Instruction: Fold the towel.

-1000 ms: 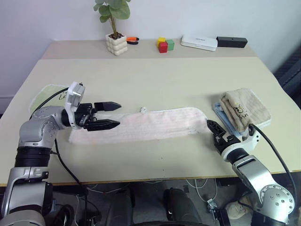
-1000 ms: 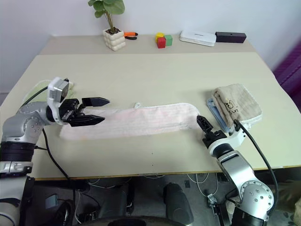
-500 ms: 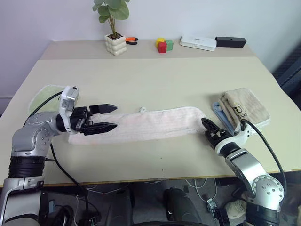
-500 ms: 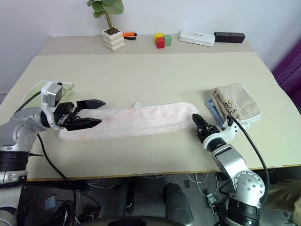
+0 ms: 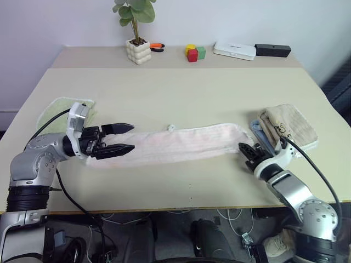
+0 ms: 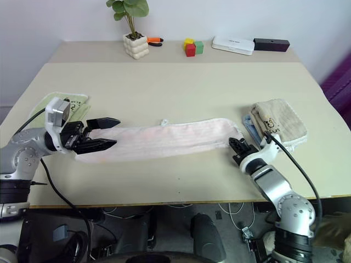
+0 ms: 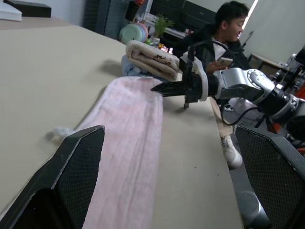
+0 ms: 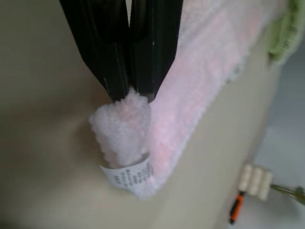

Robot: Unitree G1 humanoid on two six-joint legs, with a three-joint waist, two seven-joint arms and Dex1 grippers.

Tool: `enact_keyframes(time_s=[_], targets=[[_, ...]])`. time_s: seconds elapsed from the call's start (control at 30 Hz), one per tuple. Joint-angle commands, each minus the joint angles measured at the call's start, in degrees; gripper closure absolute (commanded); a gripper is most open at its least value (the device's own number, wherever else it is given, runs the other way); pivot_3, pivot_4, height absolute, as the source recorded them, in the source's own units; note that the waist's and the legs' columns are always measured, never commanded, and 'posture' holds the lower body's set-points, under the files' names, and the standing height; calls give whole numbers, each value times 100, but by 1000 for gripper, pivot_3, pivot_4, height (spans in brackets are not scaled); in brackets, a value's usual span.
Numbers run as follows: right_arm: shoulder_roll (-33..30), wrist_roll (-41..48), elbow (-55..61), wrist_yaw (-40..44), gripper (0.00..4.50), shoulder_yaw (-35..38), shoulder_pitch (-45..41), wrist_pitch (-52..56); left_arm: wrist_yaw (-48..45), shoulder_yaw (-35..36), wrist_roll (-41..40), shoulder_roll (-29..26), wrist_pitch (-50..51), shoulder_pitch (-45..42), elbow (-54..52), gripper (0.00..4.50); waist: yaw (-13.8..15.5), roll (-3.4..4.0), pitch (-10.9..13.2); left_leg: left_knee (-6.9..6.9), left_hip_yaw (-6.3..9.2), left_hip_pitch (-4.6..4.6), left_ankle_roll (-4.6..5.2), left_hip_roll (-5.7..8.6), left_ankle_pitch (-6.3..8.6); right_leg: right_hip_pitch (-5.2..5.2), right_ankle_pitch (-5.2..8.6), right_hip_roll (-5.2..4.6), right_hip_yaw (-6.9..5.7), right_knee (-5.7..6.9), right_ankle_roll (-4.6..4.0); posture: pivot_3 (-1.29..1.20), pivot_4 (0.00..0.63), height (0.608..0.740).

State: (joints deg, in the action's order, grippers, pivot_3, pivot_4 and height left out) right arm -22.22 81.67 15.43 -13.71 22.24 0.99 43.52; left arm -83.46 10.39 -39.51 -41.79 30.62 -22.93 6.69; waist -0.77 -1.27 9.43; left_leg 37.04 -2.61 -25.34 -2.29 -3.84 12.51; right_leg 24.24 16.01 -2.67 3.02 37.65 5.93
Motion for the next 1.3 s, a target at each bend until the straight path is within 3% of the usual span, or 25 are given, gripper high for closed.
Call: enact_keyframes(time_s=[0.03, 0.13, 0.27, 0.5, 0.6, 0.97, 1.3], targets=[[-394, 78, 381, 325, 4467, 434, -43, -46, 5, 180, -100, -42, -70, -25, 22, 0, -6, 0, 0, 0, 0, 0, 0, 0, 0, 0, 0, 1, 0, 0, 0, 0, 150, 740], [-961, -434, 869, 980, 4467, 69, -32, 129, 8, 208, -91, -59, -93, 5, 74, 0, -26, 2, 1, -1, 0, 2, 0, -1, 0, 1, 0, 3, 0, 0, 1, 0, 150, 740], [-1796, -2116, 1653, 1942, 4467, -1303, -486, 20, 7, 274, -76, -116, -125, 89, 107, 0, -46, 2, 1, -3, 2, 3, 4, -4, 2, 5, 0, 10, 1, 0, 1, 0, 150, 740], [-2140, -3519, 1996, 3089, 4467, -2471, -1070, -190, -2, 418, -20, -268, -255, 505, -233, 0, 21, -1, 2, 3, 0, -7, 6, 0, 3, 5, 0, 1, -1, -9, 0, 0, 150, 740], [-1963, -3831, 1847, 3404, 4467, -2808, -1367, -193, 40, 426, 247, -346, -713, 834, -419, 0, 8, -2, 2, 8, -6, -6, 6, 0, 3, 4, 0, -2, 2, -12, -2, 0, 150, 740], [-1327, -4918, 1292, 4247, 4467, -3822, -1865, -260, 417, 978, -216, -523, -428, 1682, -1284, 0, -2, -3, 2, 6, -6, -4, 6, -4, 4, 5, 0, 1, 1, -12, -2, 0, 150, 740], [-801, -5453, 962, 4459, 4467, -4126, -1952, -112, 660, 1228, -449, -628, -226, 2046, -1704, 0, -3, -4, 2, 4, -6, -3, 6, -4, 4, 6, 0, 2, 0, -11, -2, 0, 150, 740]])
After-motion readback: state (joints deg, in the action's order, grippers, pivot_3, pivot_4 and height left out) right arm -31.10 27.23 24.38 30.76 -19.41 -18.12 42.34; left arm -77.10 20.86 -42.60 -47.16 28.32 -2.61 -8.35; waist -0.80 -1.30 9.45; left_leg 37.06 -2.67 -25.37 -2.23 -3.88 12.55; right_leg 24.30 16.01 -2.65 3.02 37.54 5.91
